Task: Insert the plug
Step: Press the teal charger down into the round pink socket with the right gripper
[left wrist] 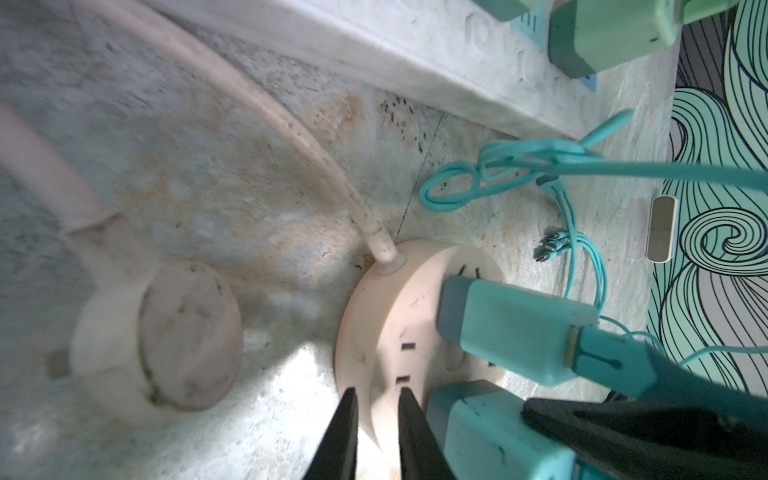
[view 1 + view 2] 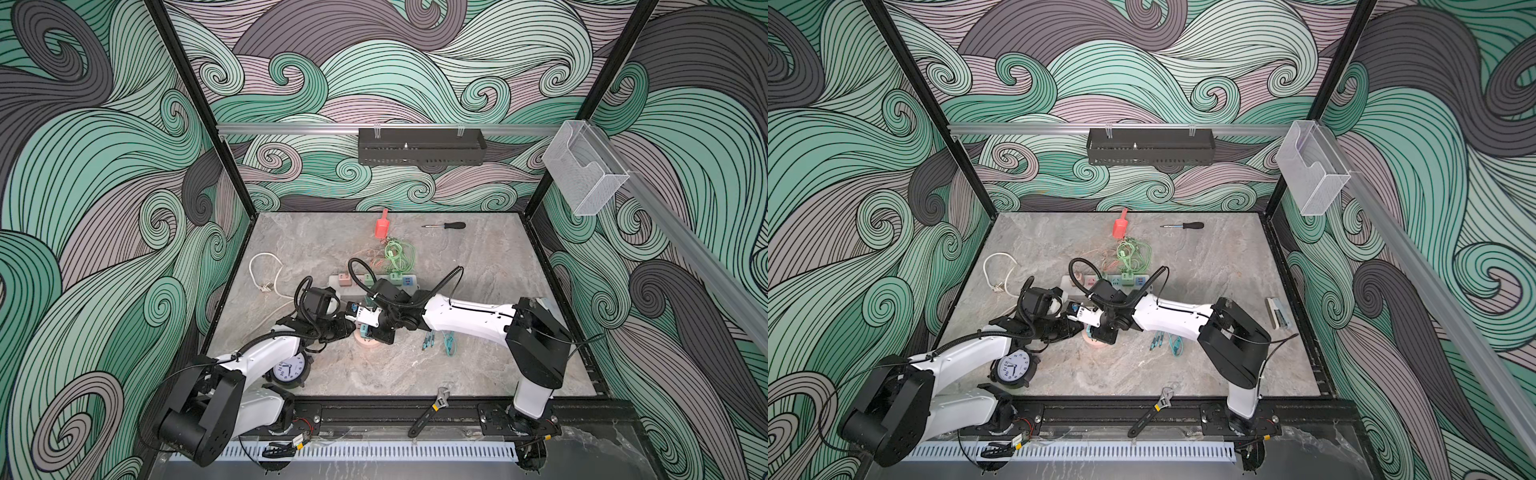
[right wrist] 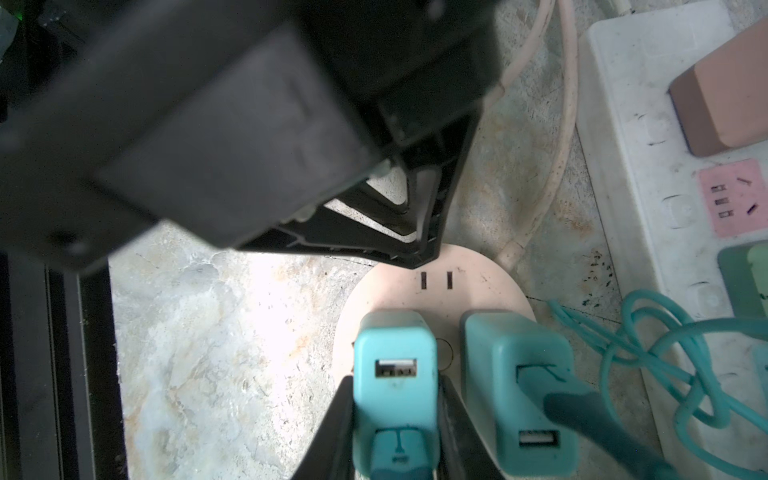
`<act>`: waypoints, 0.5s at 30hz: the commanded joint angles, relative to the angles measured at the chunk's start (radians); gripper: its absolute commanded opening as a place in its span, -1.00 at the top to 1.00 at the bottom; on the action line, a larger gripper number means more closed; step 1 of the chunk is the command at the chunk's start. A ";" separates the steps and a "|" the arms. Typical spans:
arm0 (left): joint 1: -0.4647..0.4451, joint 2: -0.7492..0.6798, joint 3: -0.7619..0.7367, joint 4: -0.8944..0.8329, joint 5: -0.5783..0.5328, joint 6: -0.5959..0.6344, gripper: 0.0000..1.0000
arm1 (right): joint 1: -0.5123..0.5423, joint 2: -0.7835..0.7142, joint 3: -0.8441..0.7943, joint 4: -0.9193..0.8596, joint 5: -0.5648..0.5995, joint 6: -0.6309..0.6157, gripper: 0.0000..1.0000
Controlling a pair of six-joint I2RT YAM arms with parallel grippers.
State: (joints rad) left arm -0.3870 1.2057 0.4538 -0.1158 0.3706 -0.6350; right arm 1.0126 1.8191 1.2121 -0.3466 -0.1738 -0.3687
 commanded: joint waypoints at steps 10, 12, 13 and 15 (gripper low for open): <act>0.038 -0.152 0.032 -0.139 -0.050 -0.010 0.56 | 0.014 0.123 -0.151 -0.019 0.088 0.067 0.82; 0.046 -0.180 0.036 -0.161 -0.058 -0.012 0.55 | 0.014 0.124 -0.169 -0.018 0.085 0.075 0.82; 0.050 -0.194 0.038 -0.171 -0.062 -0.012 0.55 | 0.015 0.124 -0.176 0.012 0.084 0.079 0.82; 0.058 -0.219 0.042 -0.186 -0.067 -0.014 0.54 | 0.014 0.128 -0.182 0.015 0.085 0.084 0.82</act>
State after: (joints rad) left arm -0.3439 1.0176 0.4564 -0.2405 0.3325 -0.6403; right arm 1.0210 1.8164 1.1240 -0.1856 -0.1631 -0.3080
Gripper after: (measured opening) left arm 0.230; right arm 0.275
